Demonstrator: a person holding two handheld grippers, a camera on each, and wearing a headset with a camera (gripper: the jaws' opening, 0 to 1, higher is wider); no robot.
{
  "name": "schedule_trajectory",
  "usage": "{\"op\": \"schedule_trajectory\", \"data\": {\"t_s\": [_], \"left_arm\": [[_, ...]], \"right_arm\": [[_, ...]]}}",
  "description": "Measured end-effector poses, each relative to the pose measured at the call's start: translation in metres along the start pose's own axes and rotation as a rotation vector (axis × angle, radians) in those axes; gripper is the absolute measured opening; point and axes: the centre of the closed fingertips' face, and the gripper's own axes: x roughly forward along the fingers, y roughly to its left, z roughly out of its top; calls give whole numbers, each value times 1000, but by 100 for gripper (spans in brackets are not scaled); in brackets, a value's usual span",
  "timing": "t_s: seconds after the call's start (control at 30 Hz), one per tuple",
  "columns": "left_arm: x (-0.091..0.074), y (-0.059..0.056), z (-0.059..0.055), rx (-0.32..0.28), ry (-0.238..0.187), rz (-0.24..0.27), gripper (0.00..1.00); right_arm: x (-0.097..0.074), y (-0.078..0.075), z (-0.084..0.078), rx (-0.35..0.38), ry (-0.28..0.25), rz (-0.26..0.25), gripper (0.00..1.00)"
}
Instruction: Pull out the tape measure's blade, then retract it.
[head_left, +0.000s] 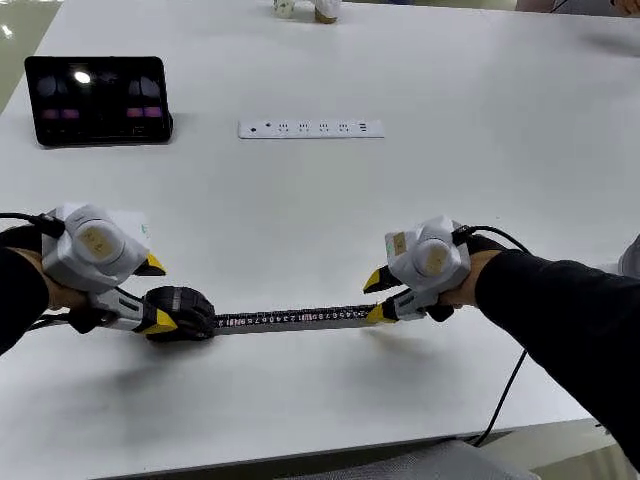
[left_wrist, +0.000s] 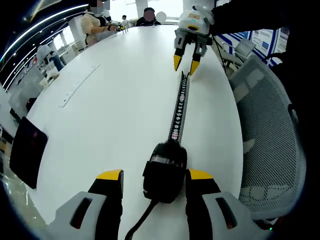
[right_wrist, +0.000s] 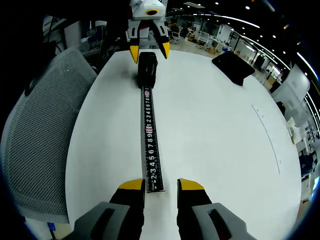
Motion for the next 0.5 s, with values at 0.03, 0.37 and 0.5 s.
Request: {"op": "schedule_trajectory", "data": {"t_s": [0.03,0.37,0.5], "left_arm": [[-2,3,-1,-41,-4,23,48],[-16,3,2,-182,-131,99,61],[-17,2,-3,-249,-161,127,65]], "right_arm": [[-3,-1,-2,27,-5,-16,23],[-26,-2,-8,252,-117,-131,37],[-35,-1,-11,301,-163,-175,38]]}}
